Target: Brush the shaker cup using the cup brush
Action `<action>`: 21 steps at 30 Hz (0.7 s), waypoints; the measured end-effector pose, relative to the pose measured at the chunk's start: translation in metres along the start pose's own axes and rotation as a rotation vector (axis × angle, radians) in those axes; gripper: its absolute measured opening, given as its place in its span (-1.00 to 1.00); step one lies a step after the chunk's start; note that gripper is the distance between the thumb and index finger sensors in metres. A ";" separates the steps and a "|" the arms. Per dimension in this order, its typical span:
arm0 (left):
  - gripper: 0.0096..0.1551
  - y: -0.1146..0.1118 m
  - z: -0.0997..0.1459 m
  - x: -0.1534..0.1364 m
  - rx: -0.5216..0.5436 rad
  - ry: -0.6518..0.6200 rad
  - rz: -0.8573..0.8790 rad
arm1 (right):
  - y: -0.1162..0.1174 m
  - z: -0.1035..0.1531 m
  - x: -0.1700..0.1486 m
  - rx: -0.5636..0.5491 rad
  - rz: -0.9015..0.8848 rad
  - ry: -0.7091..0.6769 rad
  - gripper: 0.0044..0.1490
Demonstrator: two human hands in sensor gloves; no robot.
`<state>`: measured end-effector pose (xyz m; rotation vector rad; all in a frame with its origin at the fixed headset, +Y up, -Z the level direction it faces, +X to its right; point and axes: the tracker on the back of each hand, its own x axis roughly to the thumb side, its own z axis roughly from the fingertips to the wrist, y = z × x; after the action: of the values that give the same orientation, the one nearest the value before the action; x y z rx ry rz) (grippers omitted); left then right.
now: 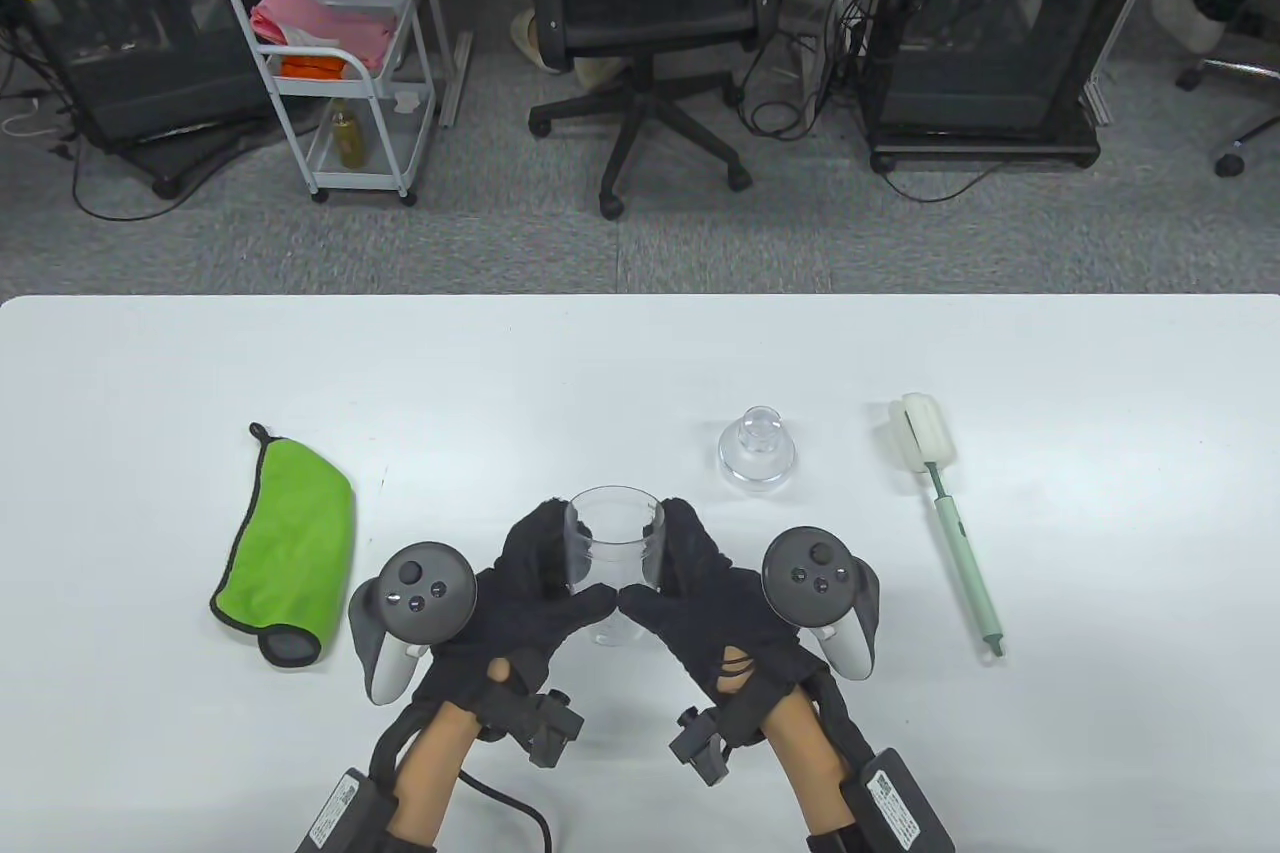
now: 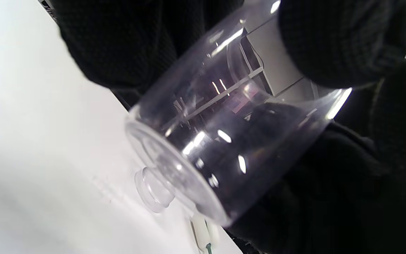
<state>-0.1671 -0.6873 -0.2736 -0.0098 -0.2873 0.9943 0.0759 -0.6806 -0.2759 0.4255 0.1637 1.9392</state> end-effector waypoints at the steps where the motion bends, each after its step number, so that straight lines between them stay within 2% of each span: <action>1: 0.00 -0.001 0.000 0.001 -0.002 -0.017 -0.004 | -0.001 -0.001 -0.003 0.019 -0.010 0.005 0.34; 5: -0.24 -0.005 0.001 0.004 -0.027 -0.053 0.046 | -0.003 -0.003 -0.013 -0.003 -0.081 -0.004 0.46; 9: -0.55 -0.002 -0.003 -0.002 -0.021 -0.043 0.088 | -0.010 -0.001 -0.021 -0.046 -0.095 -0.027 0.45; 12: -0.55 0.008 -0.007 0.000 0.002 -0.014 -0.128 | -0.012 0.001 -0.020 -0.066 0.004 -0.021 0.44; 14: -0.45 0.016 -0.009 -0.001 -0.001 0.019 -0.278 | -0.015 0.002 -0.020 -0.085 0.007 -0.024 0.44; 16: -0.32 0.028 -0.012 -0.006 0.063 0.081 -0.457 | -0.020 0.004 -0.020 -0.111 0.012 -0.024 0.43; 19: -0.16 0.042 -0.019 -0.023 0.090 0.203 -0.671 | -0.023 0.009 -0.022 -0.111 0.046 -0.027 0.43; 21: -0.19 0.045 -0.026 -0.045 0.038 0.311 -0.797 | -0.023 0.011 -0.023 -0.110 0.072 -0.028 0.43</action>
<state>-0.2206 -0.6969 -0.3152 -0.0140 0.0260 0.1971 0.1082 -0.6932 -0.2778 0.3899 0.0239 2.0013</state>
